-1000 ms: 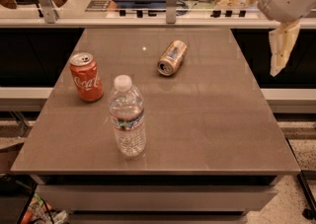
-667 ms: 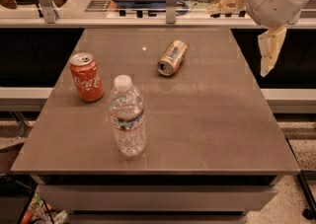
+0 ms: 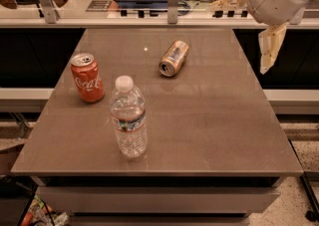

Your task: Place orange can upright

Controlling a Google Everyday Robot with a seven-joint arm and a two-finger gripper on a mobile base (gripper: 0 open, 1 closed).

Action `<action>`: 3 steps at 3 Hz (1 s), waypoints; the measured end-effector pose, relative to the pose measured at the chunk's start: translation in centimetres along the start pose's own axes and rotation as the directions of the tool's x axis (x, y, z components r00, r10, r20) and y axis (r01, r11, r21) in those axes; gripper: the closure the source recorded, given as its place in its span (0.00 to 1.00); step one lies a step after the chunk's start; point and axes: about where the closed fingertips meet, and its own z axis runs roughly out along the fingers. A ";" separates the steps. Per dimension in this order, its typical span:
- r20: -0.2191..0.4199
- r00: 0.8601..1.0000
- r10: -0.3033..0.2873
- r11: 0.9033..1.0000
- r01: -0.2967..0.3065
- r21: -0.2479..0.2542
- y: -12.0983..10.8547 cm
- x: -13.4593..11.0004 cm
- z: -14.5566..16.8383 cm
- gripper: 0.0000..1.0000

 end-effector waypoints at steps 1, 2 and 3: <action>-0.002 0.998 -0.057 0.997 0.057 0.050 -2.2 1.6 1.4 0.00; -0.016 0.990 -0.137 0.984 0.138 0.108 -4.5 3.1 3.4 0.00; -0.032 0.978 -0.205 0.969 0.208 0.135 -6.7 4.0 5.3 0.00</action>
Offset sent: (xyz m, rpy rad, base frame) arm 0.0999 0.0243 -0.0161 0.0365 -0.2448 0.1893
